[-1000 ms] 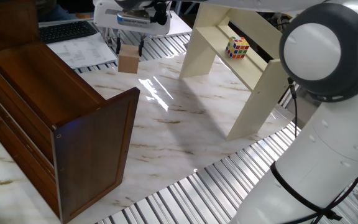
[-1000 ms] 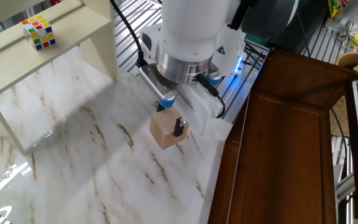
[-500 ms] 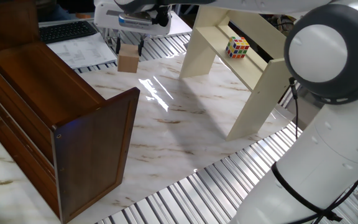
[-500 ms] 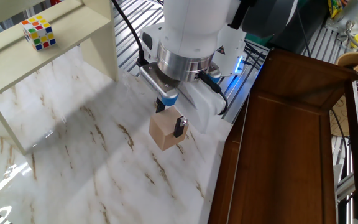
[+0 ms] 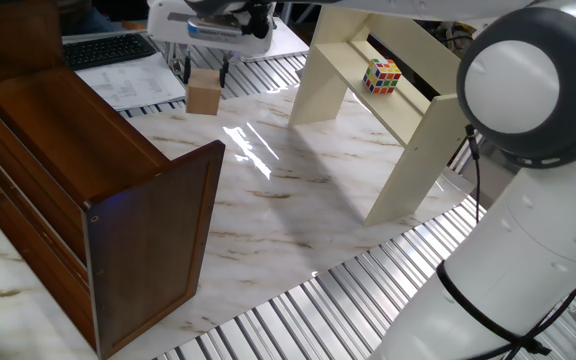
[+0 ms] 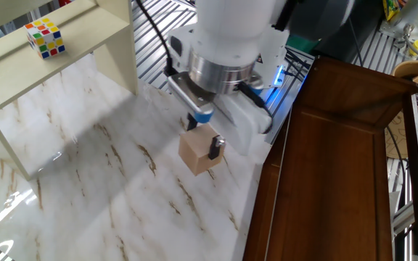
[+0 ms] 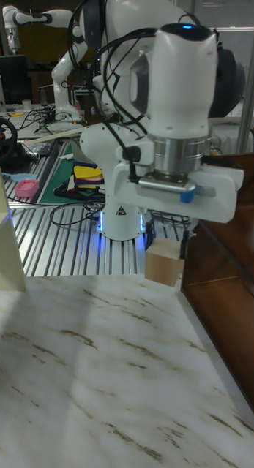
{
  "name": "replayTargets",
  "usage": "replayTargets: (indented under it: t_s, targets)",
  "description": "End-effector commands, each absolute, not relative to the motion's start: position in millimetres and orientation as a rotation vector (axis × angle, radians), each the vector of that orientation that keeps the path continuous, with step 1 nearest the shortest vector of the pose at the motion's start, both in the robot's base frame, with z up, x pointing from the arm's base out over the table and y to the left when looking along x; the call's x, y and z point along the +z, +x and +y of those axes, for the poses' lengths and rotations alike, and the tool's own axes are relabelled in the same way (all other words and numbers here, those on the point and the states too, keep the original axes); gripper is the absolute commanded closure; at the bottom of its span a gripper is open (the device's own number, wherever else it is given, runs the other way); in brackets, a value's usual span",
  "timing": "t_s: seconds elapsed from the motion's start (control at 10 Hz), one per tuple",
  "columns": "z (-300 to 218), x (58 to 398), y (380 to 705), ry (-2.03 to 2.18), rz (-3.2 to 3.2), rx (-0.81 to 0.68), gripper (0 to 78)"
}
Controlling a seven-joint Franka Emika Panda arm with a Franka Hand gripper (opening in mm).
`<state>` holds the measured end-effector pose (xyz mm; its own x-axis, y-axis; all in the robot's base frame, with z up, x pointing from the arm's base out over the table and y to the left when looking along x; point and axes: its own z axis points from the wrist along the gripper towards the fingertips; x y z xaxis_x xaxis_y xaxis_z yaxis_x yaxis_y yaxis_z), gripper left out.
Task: Put the object on the shelf
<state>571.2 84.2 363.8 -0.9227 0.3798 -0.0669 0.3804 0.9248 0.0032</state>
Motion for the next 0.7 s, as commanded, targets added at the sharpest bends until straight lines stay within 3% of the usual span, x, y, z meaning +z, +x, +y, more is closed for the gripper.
replayTargets:
  t_s: [0.1, 0.7]
  targets:
    - [124.5, 385.9, 567.8, 0.664, 3.025, -0.018, 76.3]
    - [189.9, 406.8, 548.1, 0.848, 3.039, 0.006, 76.3]
